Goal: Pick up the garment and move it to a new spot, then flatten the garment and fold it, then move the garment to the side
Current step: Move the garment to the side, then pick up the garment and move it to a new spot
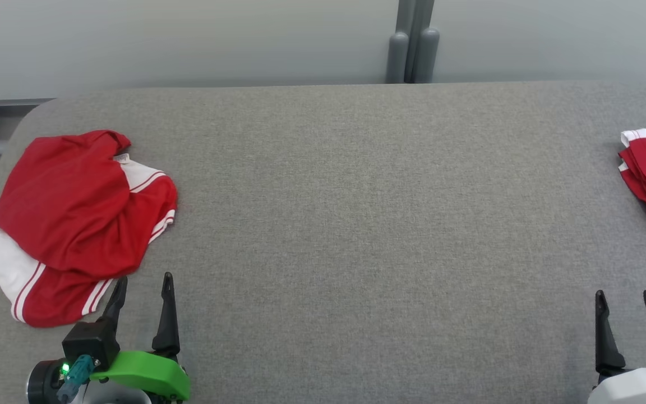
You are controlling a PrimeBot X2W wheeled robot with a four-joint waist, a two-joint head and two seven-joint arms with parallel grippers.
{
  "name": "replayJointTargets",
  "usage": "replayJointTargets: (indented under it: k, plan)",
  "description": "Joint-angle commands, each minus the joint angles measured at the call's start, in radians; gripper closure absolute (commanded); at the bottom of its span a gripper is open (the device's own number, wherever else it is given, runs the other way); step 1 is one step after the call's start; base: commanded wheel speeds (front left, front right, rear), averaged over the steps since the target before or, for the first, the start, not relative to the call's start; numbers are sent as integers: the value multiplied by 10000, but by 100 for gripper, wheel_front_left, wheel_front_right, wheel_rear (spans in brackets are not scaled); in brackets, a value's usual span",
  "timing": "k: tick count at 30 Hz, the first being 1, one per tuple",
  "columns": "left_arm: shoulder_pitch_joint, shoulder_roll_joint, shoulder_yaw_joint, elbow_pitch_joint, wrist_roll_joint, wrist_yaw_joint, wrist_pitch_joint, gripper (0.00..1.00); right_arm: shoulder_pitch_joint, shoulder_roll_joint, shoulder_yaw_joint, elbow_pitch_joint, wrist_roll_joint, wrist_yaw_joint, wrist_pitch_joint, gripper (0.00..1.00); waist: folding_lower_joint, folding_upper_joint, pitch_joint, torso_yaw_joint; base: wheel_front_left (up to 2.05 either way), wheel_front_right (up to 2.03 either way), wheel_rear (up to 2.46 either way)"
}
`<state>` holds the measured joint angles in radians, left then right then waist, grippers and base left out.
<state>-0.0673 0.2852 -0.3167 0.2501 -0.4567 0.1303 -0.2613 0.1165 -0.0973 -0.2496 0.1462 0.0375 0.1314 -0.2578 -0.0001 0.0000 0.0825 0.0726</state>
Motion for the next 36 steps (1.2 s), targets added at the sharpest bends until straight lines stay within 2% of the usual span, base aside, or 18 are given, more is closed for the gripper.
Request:
replayJointTargets:
  k: [1, 11, 18, 22, 29, 30, 36]
  plan:
    - [112, -112, 117, -10, 13, -85, -40, 0, 112, 34, 81, 109, -236, -13, -83, 0, 1, 0, -337, 348, 0, 0, 0]
    - [95, -618, 947, -213, 477, -601, -41, 0, -184, 146, 770, -174, -653, -13, -81, 0, 1, 0, -148, 367, 0, 0, 0]
    - [18, -932, 1445, -296, 705, -855, -43, 0, -274, 168, 1337, -556, -719, -13, -77, 0, 1, 0, -105, 861, 0, 0, 0]
    - [223, -1094, 1766, -384, 821, -934, -41, 0, -339, 148, 1955, -783, -731, -13, -77, 0, 1, 0, -151, 1435, 0, 0, 0]
    - [784, -1365, 2360, -595, 940, -999, -42, 0, -539, 140, 3221, -806, -528, -13, -79, 0, 1, 0, -334, 2911, 0, 0, 0]
    - [784, -1365, 2360, -595, 940, -999, -42, 0, -539, 140, 3221, -806, -528, -13, -79, 0, 1, 0, -334, 2911, 0, 0, 0]
    - [1282, -1465, 2709, -714, 1094, -1058, -42, 0, -682, 52, 3836, -709, -434, -13, -78, 0, 1, 0, -610, 4134, 0, 0, 0]
